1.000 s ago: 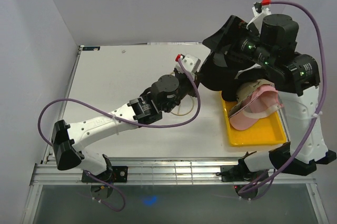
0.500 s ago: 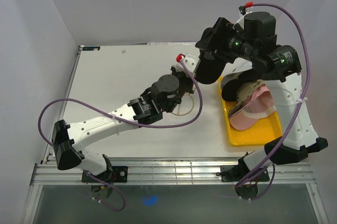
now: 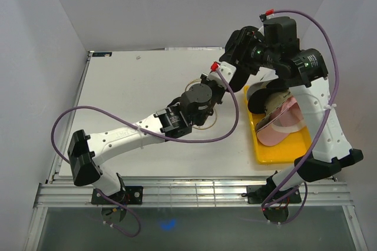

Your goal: Stack the hats

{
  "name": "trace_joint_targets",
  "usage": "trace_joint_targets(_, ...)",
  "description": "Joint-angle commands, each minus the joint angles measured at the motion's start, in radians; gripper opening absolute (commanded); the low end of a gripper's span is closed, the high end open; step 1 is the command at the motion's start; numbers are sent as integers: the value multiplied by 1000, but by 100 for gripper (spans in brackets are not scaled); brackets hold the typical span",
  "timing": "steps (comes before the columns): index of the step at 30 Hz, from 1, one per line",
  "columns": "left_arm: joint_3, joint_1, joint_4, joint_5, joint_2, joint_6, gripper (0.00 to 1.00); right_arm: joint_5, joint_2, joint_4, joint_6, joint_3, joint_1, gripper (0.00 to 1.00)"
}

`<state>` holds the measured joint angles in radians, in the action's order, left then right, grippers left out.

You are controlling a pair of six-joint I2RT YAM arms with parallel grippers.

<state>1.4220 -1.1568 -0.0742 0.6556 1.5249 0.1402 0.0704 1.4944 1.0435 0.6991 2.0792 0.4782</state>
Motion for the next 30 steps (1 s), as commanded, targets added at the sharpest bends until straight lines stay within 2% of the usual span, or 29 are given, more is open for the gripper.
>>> trace_joint_targets(1, 66, -7, -44, 33, 0, 39, 0, -17, -5, 10, -15, 10, 5, 66)
trace_joint_targets(8, 90, -7, -62, 44, 37, 61, 0, -9, -11, 23, -24, -11, 4, 54)
trace_joint_targets(16, 124, -7, -75, 68, 73, 88, 0, 9, -17, 23, -21, -28, 5, 52)
trace_joint_targets(22, 135, -7, -82, 68, 84, 93, 0, 0, -16, 29, -27, -30, 5, 30)
trace_joint_targets(23, 137, -7, -82, 68, 86, 94, 0, -1, -14, 30, -29, -30, 5, 22)
trace_joint_targets(26, 134, -7, -82, 61, 75, 78, 0, -4, -10, 35, -35, -28, 5, 8)
trace_joint_targets(30, 121, -7, -79, 52, 49, 56, 0, -18, -10, 46, -49, -19, 5, 8)
